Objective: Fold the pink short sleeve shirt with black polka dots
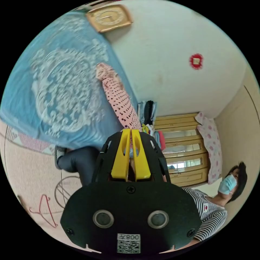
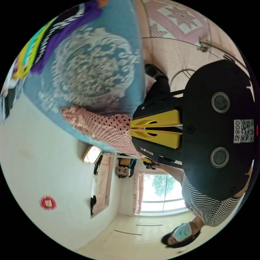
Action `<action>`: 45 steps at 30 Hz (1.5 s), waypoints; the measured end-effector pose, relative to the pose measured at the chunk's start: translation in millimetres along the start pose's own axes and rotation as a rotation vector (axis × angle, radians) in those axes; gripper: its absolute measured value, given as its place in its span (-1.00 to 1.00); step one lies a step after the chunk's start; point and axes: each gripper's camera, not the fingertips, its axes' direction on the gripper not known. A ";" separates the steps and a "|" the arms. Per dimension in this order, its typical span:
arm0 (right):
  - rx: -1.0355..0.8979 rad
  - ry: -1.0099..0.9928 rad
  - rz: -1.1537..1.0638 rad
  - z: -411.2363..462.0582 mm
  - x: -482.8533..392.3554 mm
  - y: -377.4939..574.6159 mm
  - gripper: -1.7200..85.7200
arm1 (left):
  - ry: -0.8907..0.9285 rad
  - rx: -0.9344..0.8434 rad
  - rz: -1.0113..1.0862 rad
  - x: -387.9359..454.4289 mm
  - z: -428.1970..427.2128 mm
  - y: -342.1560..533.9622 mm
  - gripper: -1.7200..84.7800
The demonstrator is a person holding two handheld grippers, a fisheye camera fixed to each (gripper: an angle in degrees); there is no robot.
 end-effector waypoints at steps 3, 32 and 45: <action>-0.028 0.007 0.085 13.4 24.3 6.2 -0.96 | -0.070 -0.028 -0.062 -16.3 10.8 7.9 -0.95; 0.176 0.064 0.163 12.2 27.2 -127.9 -0.95 | -0.104 0.073 -0.018 8.4 62.6 -175.3 -0.84; 0.000 0.306 -0.289 170.8 -120.2 -400.1 -0.82 | -0.184 0.081 0.025 20.2 172.1 -408.1 -0.78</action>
